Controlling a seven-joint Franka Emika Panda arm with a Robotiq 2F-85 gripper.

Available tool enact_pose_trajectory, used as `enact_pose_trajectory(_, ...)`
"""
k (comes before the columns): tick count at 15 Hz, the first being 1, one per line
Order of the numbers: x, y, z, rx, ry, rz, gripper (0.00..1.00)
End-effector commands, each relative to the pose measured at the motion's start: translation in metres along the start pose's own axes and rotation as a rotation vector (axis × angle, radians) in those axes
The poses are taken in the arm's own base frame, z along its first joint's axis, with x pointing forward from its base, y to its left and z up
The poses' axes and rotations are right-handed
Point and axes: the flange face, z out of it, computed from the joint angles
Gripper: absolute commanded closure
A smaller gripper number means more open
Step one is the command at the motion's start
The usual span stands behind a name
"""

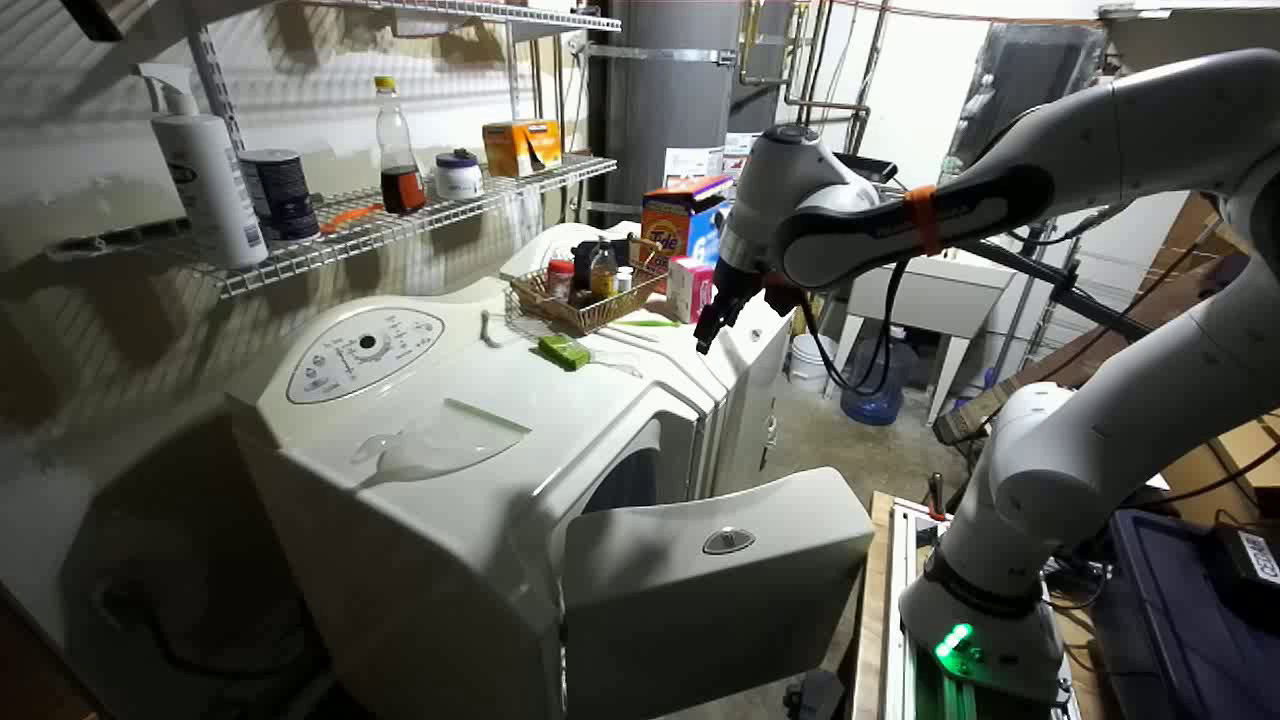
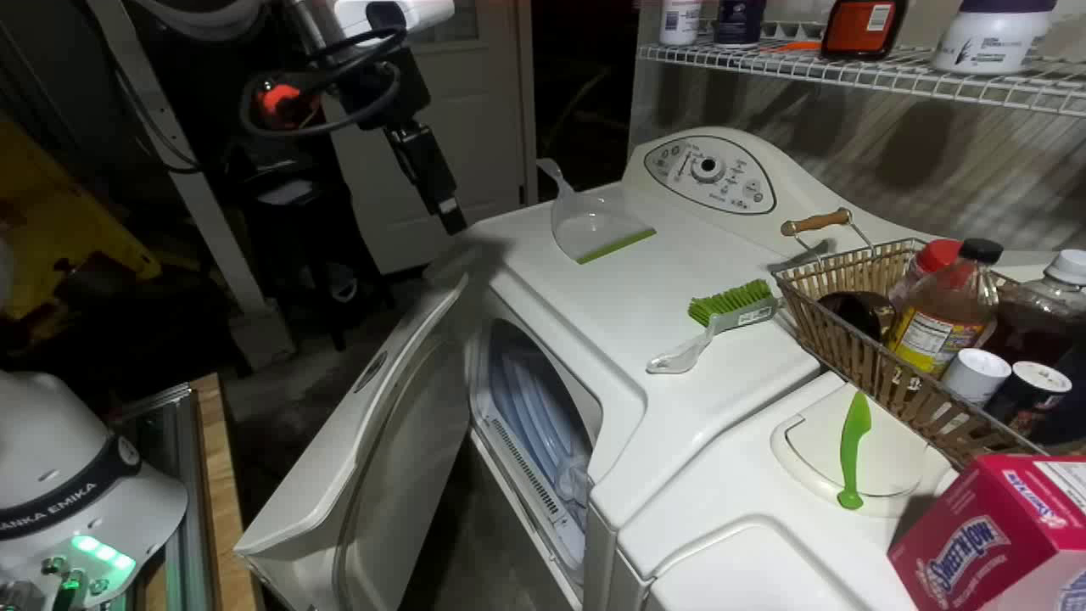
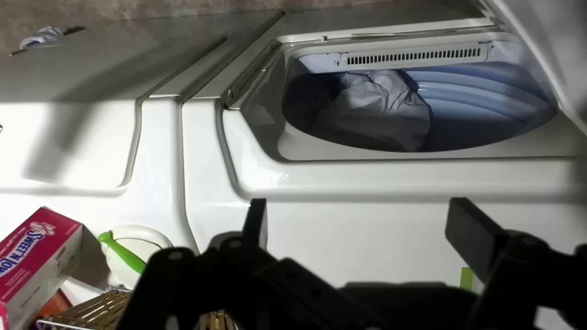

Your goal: Shift the dust pan to the right

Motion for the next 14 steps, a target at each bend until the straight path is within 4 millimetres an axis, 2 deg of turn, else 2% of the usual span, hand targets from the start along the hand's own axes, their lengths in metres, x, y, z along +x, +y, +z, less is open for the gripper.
enact_pose_trajectory(1, 0.000, 0.000, -0.001, 0.000, -0.001, 0.000, 0.00)
enact_pose_trajectory(7, 0.000, 0.000, -0.001, 0.000, -0.001, 0.000, 0.00)
enact_pose_trajectory(9, 0.022, 0.003, -0.005, -0.045, -0.001, 0.020, 0.00)
enact_pose_trajectory(11, 0.059, -0.001, -0.015, -0.069, 0.002, 0.025, 0.00)
enact_pose_trajectory(14, 0.111, -0.023, -0.031, -0.058, 0.082, -0.008, 0.00)
